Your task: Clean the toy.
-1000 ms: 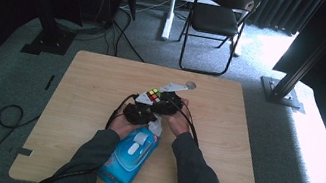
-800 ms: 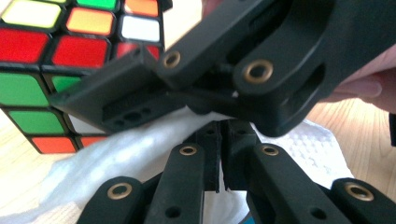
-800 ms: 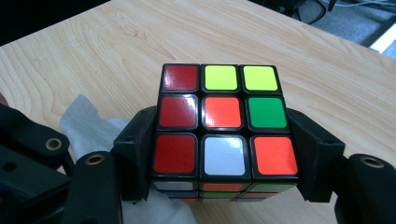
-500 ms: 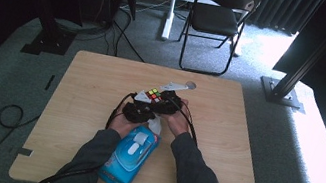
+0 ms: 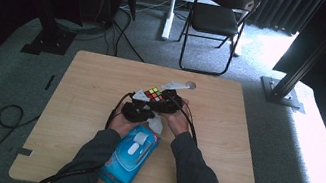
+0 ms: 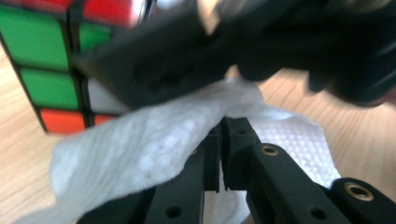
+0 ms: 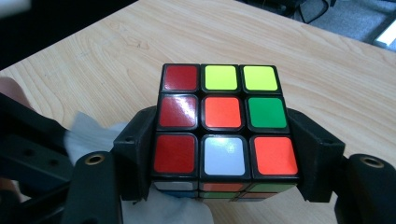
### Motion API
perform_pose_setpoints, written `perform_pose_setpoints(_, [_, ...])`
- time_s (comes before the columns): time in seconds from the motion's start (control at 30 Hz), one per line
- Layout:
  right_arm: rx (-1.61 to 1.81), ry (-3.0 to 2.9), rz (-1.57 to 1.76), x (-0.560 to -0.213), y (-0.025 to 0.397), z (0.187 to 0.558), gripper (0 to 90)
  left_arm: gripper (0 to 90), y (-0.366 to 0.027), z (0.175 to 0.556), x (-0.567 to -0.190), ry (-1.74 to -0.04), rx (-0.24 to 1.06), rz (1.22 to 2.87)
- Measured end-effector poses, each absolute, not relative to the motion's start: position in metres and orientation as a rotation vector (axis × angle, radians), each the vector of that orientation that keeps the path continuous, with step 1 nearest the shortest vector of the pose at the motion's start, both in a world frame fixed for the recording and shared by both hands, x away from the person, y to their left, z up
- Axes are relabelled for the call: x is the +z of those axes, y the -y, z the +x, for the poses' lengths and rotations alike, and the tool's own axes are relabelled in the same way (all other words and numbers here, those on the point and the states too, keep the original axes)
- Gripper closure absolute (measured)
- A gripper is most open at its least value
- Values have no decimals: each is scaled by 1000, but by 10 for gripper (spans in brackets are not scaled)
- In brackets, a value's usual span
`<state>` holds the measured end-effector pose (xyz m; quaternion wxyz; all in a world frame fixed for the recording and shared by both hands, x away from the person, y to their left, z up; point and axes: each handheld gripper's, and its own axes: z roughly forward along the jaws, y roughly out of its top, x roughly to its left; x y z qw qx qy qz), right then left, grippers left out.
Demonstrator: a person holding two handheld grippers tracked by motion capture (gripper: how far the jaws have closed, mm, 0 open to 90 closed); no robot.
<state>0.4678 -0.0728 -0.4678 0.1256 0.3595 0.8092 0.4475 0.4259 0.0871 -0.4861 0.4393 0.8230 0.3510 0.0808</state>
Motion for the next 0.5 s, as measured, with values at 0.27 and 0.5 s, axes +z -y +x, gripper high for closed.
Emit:
perform_pose_setpoints(0.27, [1305, -2356, 1055, -468, 72, 468, 341, 869, -90, 428, -488, -879, 198, 2050])
perform_pose_setpoints(0.5, [1308, -2348, 1059, -467, 73, 468, 341, 869, -91, 430, -494, -893, 195, 2075])
